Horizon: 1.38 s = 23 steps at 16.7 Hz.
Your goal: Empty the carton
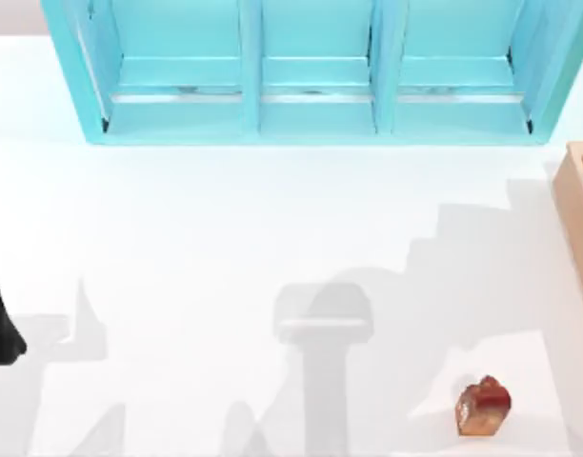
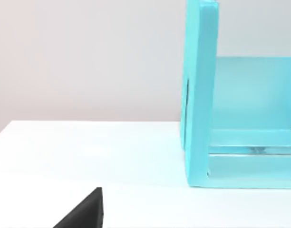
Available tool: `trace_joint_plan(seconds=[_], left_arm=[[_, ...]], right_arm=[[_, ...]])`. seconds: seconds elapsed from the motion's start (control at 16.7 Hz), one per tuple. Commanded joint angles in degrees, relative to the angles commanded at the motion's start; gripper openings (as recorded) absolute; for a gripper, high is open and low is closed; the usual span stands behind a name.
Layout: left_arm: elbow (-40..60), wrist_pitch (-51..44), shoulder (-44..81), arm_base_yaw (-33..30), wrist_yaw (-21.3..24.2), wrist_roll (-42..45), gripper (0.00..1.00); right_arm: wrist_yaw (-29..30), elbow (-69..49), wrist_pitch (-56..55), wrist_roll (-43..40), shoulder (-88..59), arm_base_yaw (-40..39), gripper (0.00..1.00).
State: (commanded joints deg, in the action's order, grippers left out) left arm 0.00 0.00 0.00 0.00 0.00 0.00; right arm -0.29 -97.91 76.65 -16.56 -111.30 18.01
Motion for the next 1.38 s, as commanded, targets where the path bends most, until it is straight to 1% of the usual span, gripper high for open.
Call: trace_joint_plan(seconds=[0.48, 0.78, 1.38], left_arm=[[0.00, 0.00, 0.00, 0.00, 0.00, 0.00, 1.00], [0.00, 0.00, 0.00, 0.00, 0.00, 0.00, 1.00], [0.00, 0.00, 0.00, 0.00, 0.00, 0.00, 1.00]], right_arm=[[0.02, 15.05, -18.14, 0.15, -2.80, -0.12, 1.00], [0.02, 16.20, -19.41, 0.16, -3.11, -0.12, 1.00], [0.02, 16.20, -19.41, 0.16, -3.11, -0.12, 0.25]])
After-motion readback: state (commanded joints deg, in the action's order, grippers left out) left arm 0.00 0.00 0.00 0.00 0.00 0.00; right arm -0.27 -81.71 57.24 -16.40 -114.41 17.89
